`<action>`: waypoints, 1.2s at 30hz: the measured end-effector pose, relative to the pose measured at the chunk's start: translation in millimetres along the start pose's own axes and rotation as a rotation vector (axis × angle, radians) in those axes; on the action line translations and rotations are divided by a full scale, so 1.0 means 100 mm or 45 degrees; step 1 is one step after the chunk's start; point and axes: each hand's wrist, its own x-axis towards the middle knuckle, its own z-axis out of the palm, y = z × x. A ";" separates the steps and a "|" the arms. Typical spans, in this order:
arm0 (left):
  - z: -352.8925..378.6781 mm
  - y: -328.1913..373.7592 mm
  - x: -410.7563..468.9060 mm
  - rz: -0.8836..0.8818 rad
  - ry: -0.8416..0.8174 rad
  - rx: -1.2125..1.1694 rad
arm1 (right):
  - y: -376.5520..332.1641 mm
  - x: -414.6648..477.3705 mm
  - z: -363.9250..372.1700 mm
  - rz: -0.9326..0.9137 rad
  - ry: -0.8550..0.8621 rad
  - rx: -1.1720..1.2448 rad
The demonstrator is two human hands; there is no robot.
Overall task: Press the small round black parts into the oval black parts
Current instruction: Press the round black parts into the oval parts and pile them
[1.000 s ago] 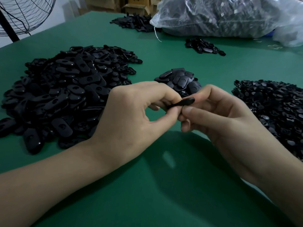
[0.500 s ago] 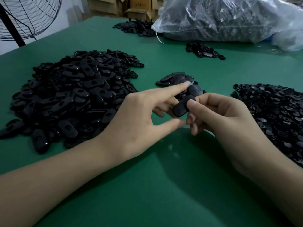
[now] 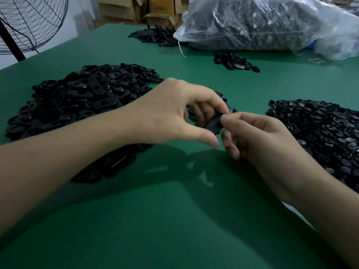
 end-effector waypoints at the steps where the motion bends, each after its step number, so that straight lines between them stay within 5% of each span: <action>1: -0.01 -0.06 0.06 0.009 0.055 0.041 | 0.01 0.00 0.00 -0.005 0.037 0.007; 4: -0.04 -0.26 0.26 -0.093 0.256 0.137 | 0.05 0.01 0.00 -0.014 0.125 -0.078; 13: 0.09 -0.62 0.68 -0.331 0.141 0.304 | 0.13 0.02 -0.02 -0.040 0.112 -0.161; 17: -0.07 -0.87 0.77 -0.497 0.264 0.569 | 0.14 0.02 -0.02 -0.058 0.097 -0.191; 20: -0.17 -1.05 0.77 -0.745 0.093 0.900 | 0.15 0.02 -0.02 -0.074 0.087 -0.221; 24: -0.17 -1.16 0.75 -0.903 -0.086 0.975 | 0.16 0.02 -0.03 -0.088 0.072 -0.253; 31: -0.16 -1.13 0.70 -0.713 0.152 1.054 | 0.16 0.02 -0.02 -0.101 0.064 -0.282; 36: -0.24 -1.01 0.64 -0.572 0.117 0.968 | 0.13 0.01 -0.01 -0.113 0.074 -0.300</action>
